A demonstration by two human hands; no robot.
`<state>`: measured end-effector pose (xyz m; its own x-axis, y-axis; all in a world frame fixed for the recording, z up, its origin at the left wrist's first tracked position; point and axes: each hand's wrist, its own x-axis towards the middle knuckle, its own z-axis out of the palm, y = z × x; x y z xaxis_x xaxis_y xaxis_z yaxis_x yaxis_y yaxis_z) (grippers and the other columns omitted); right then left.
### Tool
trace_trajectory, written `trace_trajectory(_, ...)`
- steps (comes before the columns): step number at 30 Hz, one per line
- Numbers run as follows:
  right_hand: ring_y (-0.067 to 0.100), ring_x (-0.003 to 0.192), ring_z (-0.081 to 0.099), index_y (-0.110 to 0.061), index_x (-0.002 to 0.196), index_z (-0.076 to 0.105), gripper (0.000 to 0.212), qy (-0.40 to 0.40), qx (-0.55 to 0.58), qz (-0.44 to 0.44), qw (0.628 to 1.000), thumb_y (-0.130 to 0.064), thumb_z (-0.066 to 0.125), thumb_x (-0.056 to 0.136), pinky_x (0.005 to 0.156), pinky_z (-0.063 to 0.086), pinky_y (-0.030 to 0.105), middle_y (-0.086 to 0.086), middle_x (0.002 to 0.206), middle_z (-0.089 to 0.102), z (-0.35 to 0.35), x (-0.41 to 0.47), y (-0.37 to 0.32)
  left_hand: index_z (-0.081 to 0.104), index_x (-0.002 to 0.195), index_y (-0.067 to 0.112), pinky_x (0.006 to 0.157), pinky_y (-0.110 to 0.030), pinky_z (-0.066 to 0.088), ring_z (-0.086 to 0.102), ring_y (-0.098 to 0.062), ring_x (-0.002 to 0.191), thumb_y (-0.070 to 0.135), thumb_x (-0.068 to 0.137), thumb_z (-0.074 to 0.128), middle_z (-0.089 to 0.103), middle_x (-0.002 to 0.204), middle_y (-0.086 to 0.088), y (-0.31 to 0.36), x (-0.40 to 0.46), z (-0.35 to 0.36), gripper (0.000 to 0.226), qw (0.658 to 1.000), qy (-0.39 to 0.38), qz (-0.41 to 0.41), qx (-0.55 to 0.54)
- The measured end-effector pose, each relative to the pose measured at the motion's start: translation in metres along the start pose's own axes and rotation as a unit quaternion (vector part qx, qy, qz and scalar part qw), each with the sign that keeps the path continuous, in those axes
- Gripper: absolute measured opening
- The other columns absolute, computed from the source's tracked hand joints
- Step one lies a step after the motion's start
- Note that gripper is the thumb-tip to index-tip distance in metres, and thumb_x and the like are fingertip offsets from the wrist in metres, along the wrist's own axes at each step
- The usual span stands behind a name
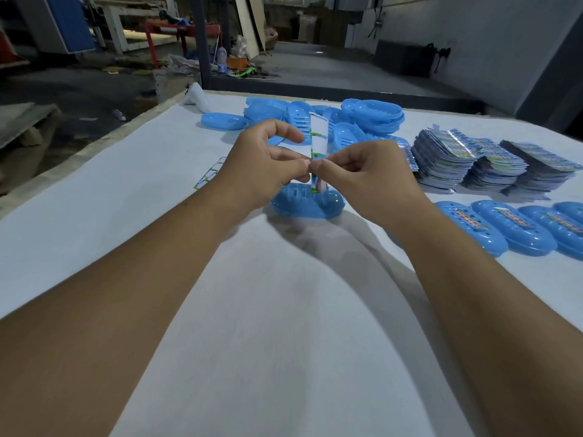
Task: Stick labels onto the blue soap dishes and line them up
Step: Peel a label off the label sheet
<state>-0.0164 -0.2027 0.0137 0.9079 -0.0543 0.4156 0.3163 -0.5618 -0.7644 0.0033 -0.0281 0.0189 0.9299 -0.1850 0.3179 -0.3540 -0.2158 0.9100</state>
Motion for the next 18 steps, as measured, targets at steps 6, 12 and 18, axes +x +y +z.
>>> trace_trajectory(6, 0.004, 0.055, 0.056, -0.020, 0.076, 0.080, 0.017, 0.016, 0.003, 0.018, 1.000, -0.034, 0.078, 0.085, 0.055, 0.046, 0.030, -0.006, 0.064, 0.073, -0.0028, 0.0011, -0.0005, 0.057, 0.100, 0.026, 0.068, -0.021, 0.050, 0.073, -0.004, 0.073, 0.012, 0.085, 0.077, 0.077, 0.076, 0.010, 0.0007, 0.0004, 0.0014, 0.029, 1.000, 0.008, -0.001, 0.006)
trace_trajectory(12, 0.004, 0.047, 0.043, -0.024, 0.067, 0.079, 0.021, 0.012, -0.008, 0.016, 1.000, -0.038, 0.078, 0.084, 0.046, 0.037, 0.024, -0.006, 0.055, 0.067, -0.0018, -0.0005, -0.0034, 0.057, 0.103, 0.025, 0.067, -0.018, 0.050, 0.073, -0.003, 0.074, 0.012, 0.085, 0.077, 0.077, 0.077, 0.011, 0.0013, -0.0006, 0.0033, 0.029, 1.000, 0.007, -0.007, 0.019)
trace_trajectory(18, 0.014, 0.060, 0.054, -0.019, 0.069, 0.076, 0.018, 0.023, 0.015, 0.045, 0.999, -0.027, 0.072, 0.084, 0.058, 0.047, 0.036, 0.012, 0.070, 0.072, -0.0023, -0.0002, -0.0028, 0.057, 0.100, 0.023, 0.068, -0.023, 0.050, 0.071, 0.000, 0.068, 0.012, 0.082, 0.077, 0.076, 0.073, 0.008, 0.0001, 0.0000, 0.0034, 0.029, 0.999, 0.030, -0.027, 0.014)
